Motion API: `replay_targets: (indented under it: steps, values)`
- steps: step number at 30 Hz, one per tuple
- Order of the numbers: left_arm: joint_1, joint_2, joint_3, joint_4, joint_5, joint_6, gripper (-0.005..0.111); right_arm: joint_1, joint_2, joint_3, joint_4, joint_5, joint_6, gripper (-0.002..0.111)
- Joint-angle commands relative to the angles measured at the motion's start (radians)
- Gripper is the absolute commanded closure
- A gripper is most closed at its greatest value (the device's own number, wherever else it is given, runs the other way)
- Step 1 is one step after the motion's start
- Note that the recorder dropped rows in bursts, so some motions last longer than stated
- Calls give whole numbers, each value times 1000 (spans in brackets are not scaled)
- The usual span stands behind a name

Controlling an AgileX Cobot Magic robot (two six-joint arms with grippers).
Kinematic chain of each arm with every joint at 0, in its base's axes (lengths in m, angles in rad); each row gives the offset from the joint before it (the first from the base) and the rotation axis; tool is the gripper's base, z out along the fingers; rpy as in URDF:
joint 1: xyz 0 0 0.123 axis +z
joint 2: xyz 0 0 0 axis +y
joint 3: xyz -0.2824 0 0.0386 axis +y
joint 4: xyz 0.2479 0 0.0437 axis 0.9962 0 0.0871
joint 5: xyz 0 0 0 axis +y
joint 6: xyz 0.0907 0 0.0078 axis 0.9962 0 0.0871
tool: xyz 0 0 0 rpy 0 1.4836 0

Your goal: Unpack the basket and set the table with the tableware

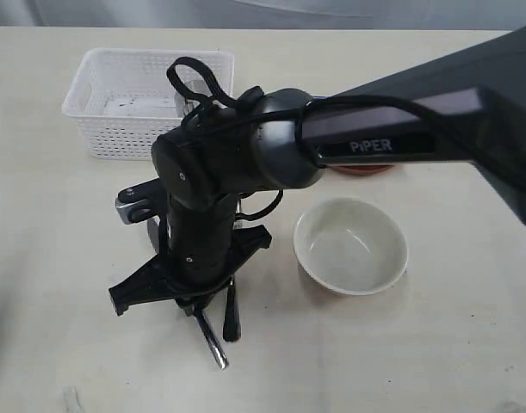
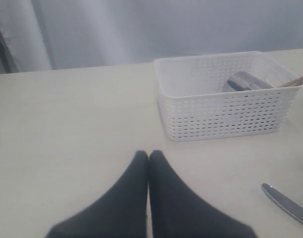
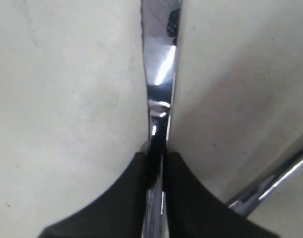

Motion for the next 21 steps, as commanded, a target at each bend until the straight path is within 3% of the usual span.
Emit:
replay_targets:
  steps: [1, 8, 15, 21]
  values:
    - [3, -5, 3, -11, -7, 2, 107, 5, 37, -15, -13, -36, 14, 109]
    - [3, -5, 3, -11, -7, 2, 107, -35, 37, -136, -44, -30, 172, 109]
    - [3, -5, 3, -4, -7, 2, 107, -75, 6, -99, -46, -64, 430, 109]
    - [3, -5, 3, -4, -7, 2, 107, -75, -10, -59, -18, -36, 443, 109]
